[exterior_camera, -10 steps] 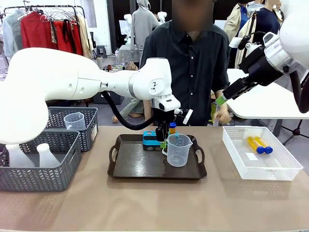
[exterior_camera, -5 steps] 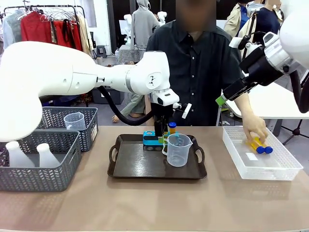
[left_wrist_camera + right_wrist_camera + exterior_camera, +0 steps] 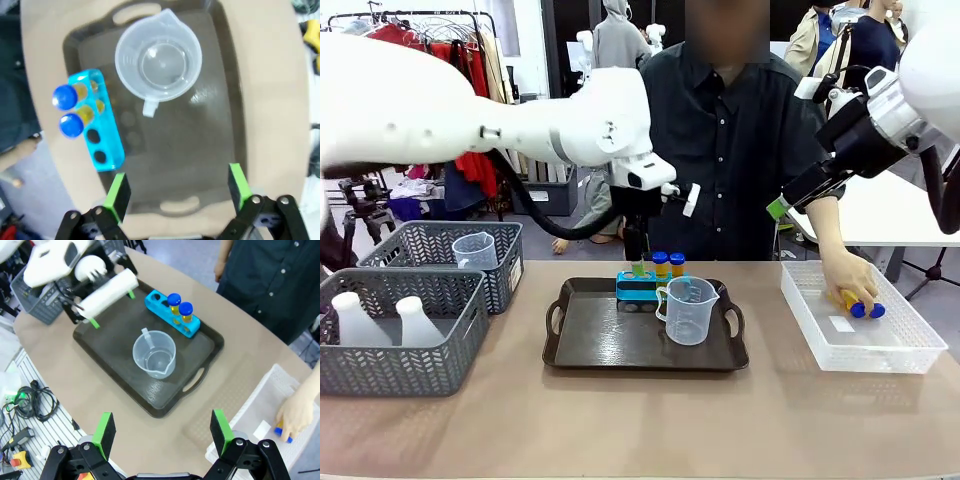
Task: Prepare the laboratory tools.
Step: Pick up one Small flask and place it on the Handle tray.
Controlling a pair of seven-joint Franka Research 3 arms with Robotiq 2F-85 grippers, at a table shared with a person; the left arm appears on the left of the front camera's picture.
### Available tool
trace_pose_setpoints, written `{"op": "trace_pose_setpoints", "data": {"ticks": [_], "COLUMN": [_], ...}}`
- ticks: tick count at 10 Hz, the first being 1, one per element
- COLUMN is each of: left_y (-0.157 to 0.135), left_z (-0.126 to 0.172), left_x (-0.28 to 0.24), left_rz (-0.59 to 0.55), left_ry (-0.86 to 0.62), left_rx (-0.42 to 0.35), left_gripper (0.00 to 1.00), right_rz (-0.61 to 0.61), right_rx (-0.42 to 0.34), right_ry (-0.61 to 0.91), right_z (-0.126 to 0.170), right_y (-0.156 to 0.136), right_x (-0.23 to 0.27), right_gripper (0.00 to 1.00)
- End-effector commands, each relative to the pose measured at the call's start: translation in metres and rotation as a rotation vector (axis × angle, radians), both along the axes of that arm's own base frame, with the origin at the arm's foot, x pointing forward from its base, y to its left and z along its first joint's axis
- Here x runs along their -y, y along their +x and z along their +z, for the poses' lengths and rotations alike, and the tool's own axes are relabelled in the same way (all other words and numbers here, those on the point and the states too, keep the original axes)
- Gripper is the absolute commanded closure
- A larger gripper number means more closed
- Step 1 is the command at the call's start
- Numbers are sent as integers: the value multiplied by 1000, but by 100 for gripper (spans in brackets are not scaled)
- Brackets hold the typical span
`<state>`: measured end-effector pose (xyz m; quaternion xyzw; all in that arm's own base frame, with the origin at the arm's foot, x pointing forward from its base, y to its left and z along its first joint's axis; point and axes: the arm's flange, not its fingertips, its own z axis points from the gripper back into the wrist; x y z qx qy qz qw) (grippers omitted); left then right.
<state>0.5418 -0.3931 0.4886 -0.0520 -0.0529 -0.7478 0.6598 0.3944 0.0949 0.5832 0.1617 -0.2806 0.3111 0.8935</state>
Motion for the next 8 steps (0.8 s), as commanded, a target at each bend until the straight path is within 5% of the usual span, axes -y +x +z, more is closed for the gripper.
{"op": "trace_pose_setpoints", "data": {"ticks": [1,4,6,8], "left_y": [-32,-69,-86,-101], "left_z": [20,61,83,95], "left_x": [-34,-65,-94,-125], "left_rz": [103,389,734,901], "left_ry": [-36,-96,-71,-62], "left_rx": [13,21,27,2], "left_gripper": [0,0,0,0], "right_rz": [3,3,3,3], "right_rx": [-2,-2,-2,-2], "right_ry": [9,9,9,9], "right_z": [0,0,0,0], "right_y": [0,0,0,0], "right_x": [0,0,0,0], "right_gripper": [0,0,0,0]}}
